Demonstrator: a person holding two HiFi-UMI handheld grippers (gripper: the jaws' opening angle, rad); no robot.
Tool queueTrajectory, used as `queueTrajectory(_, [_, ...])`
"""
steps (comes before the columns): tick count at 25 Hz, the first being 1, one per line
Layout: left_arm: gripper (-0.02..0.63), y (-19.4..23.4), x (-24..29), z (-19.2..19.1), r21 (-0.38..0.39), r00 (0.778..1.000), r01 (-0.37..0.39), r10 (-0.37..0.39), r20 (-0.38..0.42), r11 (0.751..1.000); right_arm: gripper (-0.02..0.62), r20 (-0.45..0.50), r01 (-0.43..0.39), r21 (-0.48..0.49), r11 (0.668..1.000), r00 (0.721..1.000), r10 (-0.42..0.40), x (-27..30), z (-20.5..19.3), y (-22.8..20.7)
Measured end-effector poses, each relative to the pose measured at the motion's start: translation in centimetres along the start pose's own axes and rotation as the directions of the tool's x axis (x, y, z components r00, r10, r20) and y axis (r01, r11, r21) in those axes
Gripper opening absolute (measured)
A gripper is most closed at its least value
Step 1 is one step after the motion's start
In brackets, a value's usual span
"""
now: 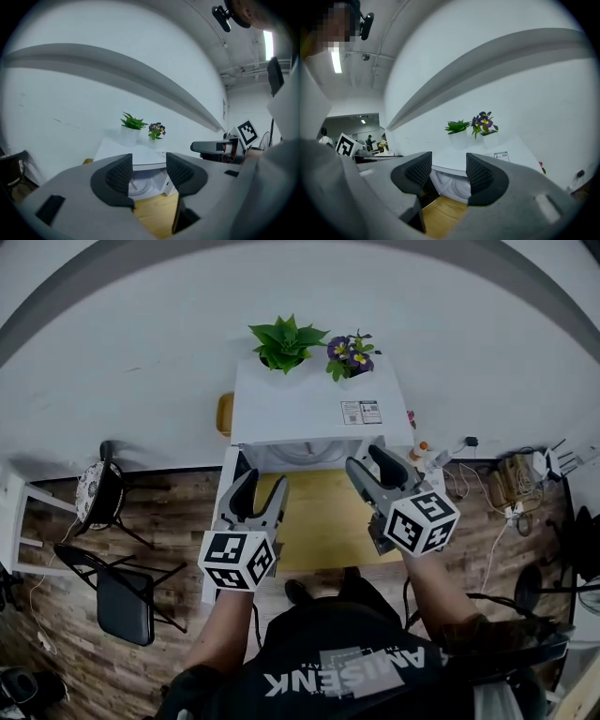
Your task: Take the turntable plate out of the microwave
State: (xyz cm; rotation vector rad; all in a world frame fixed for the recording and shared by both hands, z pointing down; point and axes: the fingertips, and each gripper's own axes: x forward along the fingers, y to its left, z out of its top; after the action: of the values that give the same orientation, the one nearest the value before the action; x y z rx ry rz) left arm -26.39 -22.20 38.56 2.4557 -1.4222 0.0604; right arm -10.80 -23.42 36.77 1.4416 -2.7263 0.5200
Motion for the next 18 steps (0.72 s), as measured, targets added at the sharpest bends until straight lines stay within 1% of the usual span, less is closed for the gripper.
queueTrajectory(3, [0.209,0.5,0.9,-2.4,-0.049,0.999,-0.023,0.022,-0.03,0.999,0.212,-0.033,0.016,0.104,0.994,0.999,-0.013,0.6,-2.5,-1.4])
queueTrajectory(5, [0.209,0.8,1.8,-4.3,-0.127,0.998,-0.03,0.023,-0.057,0.991,0.212,-0.059,0.027,0.183,0.983,0.998,-0.016,1.1,-4.6,-2.4])
queueTrajectory(7, [0.209,0.9,2.8,-6.1,-0.23,0.996,-0.035,0.015,-0.088,0.972,0.212,-0.079,0.056,0.247,0.967,0.996,-0.037,1.8,-6.5,-3.8])
queueTrajectory(9, [0.209,0.8,3.9,-7.5,-0.323,0.994,-0.035,-0.002,-0.113,0.946,0.212,-0.097,0.103,0.283,0.954,0.992,-0.078,2.3,-8.3,-5.4])
queueTrajectory(11, [0.207,0.7,5.0,-9.0,-0.357,0.99,-0.041,-0.01,-0.139,0.933,0.215,-0.126,0.125,0.33,0.936,0.988,-0.088,3.1,-10.6,-6.6])
queueTrajectory(12, [0.209,0.9,5.6,-10.0,-0.371,0.988,-0.049,-0.009,-0.154,0.927,0.218,-0.143,0.129,0.37,0.92,0.986,-0.08,3.5,-11.8,-7.1])
queueTrajectory(13, [0.209,1.1,6.2,-11.0,-0.396,0.986,-0.062,-0.006,-0.169,0.916,0.221,-0.16,0.133,0.412,0.901,0.985,-0.072,3.9,-13.0,-7.6])
queueTrajectory(15, [0.209,1.9,7.2,-13.3,-0.464,0.982,-0.095,0.006,-0.19,0.881,0.23,-0.186,0.148,0.477,0.866,0.98,-0.065,4.7,-15.1,-8.7])
queueTrajectory(17, [0.209,3.0,8.3,-15.2,-0.52,0.979,-0.127,0.024,-0.2,0.845,0.244,-0.208,0.167,0.497,0.851,0.976,-0.07,5.5,-16.9,-9.5])
queueTrajectory(18, [0.209,3.5,8.9,-15.9,-0.544,0.98,-0.136,0.031,-0.198,0.828,0.266,-0.224,0.181,0.496,0.849,0.972,-0.076,6.0,-17.8,-9.9])
